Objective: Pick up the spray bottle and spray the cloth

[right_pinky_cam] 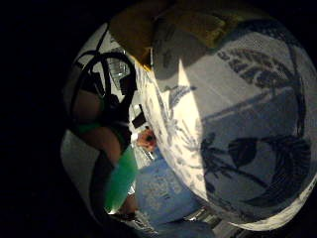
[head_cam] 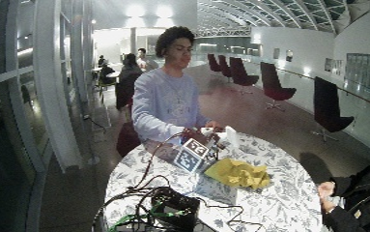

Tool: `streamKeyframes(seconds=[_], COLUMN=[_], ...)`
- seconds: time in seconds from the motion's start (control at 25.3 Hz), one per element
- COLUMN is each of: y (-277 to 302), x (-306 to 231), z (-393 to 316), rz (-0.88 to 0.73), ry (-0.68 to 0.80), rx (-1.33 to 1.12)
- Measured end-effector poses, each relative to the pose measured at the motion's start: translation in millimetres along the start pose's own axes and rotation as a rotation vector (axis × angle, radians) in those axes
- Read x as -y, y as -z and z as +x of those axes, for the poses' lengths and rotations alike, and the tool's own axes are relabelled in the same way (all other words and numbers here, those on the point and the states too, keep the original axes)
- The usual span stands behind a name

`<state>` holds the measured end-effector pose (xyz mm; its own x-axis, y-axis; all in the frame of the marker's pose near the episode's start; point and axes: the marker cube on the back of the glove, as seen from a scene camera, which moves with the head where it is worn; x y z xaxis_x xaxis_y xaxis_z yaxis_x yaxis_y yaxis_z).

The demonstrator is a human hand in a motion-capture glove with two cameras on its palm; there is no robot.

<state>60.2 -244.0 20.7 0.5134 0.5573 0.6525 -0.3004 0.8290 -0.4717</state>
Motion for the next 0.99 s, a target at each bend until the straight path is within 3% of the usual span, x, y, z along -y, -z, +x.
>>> streamKeyframes(seconds=[0.16,0.32,0.59,0.99], y=[-9,-30,-118,-221], x=[-1,-1,23,84], z=[-11,-29,-59,-18], rz=[0.012,0.003,-0.026,-0.171], ry=[0.121,0.351,0.722,0.808], rx=[-0.003,-0.018,-0.079,-0.274])
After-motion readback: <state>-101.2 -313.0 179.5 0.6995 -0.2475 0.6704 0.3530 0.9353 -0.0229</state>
